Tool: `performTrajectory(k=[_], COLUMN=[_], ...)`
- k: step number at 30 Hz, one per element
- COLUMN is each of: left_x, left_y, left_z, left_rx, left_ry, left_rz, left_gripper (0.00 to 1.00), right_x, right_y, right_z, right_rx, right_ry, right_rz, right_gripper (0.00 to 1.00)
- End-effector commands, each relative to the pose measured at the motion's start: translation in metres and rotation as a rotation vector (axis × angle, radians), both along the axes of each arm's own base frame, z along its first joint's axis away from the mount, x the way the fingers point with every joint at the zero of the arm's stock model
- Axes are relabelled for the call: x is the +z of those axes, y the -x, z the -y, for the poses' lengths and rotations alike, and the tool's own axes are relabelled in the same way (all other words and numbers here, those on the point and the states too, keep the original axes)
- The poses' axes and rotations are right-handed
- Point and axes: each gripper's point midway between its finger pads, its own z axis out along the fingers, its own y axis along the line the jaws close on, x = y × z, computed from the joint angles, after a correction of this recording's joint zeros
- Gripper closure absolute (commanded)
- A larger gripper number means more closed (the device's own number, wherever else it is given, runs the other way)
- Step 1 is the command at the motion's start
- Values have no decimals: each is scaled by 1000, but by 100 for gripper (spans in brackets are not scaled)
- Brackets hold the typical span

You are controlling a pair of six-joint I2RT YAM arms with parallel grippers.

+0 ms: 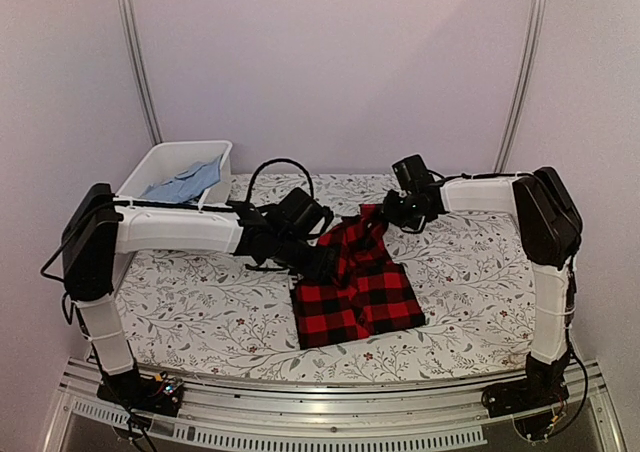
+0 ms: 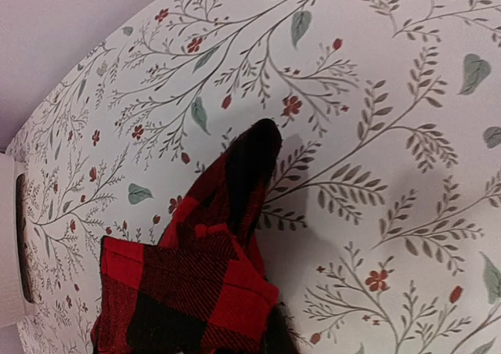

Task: Fold and stack the long sleeve shirts
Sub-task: Flatten out the square-folded shirt at the center of the board.

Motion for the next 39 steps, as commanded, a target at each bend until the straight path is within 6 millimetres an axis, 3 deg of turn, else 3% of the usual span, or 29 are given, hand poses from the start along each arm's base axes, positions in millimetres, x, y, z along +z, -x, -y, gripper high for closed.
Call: performTrajectory(k=[1,5,8,13,19,24,26,30,34,39], left_x=[7,7,-4,-15,-40,-41,-32,-7,11,-4], left_y=[-6,-13,-13,-16,-27,-43,-57,-98,-156,-222], left_z=[39,56,60,68,63,57,53,40,26,6], left_rx=[-68,-82,-85,-93,-27,40,75,135,188,252], left_ry=[72,83,69,57,-30,-53,-48,-11,37,87], left_rz=[19,25,12,-2,-14,18,50,109,149,103], left_gripper=[31,31,31,31,34,52,68,84,87,85], right_x=[68,81,81,81,83,91,94,101,104,93], right_y=[-7,-4,-8,-11,1,22,31,49,63,78], right_z=[42,42,33,23,22,21,21,24,29,28], right_rx=[-113,-99,-48,38,114,153,167,187,201,255], right_ry=[10,5,11,35,79,125,145,157,151,150], right_rz=[145,167,166,168,162,171,172,179,177,151], right_gripper=[100,100,100,80,54,42,38,30,22,20])
